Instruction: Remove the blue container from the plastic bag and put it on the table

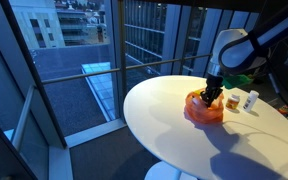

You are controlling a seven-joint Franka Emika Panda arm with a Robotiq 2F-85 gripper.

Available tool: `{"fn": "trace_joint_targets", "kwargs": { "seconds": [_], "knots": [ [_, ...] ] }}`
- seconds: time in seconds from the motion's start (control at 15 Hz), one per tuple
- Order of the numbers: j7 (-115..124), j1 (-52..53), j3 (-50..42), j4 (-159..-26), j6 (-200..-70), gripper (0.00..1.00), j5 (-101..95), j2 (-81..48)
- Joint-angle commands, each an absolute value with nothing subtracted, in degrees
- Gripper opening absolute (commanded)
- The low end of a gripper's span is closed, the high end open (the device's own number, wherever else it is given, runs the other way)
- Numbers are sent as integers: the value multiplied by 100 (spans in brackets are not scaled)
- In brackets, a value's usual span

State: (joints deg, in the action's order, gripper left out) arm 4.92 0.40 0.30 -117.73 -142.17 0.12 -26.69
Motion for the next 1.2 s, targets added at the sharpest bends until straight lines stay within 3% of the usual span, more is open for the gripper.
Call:
{"fn": "trace_joint_targets", "kwargs": {
  "seconds": [0.0,0.47,0.53,1.13],
  "knots": [
    [284,9,45,-11742,-14132,40,59,-2496],
    [209,6,64,-11706,-14139,95,80,-2421],
    [211,10,65,-11696,-14142,100,77,-2426],
    [552,83,-88,-11437,-14133,100,8,-2709]
  ]
}}
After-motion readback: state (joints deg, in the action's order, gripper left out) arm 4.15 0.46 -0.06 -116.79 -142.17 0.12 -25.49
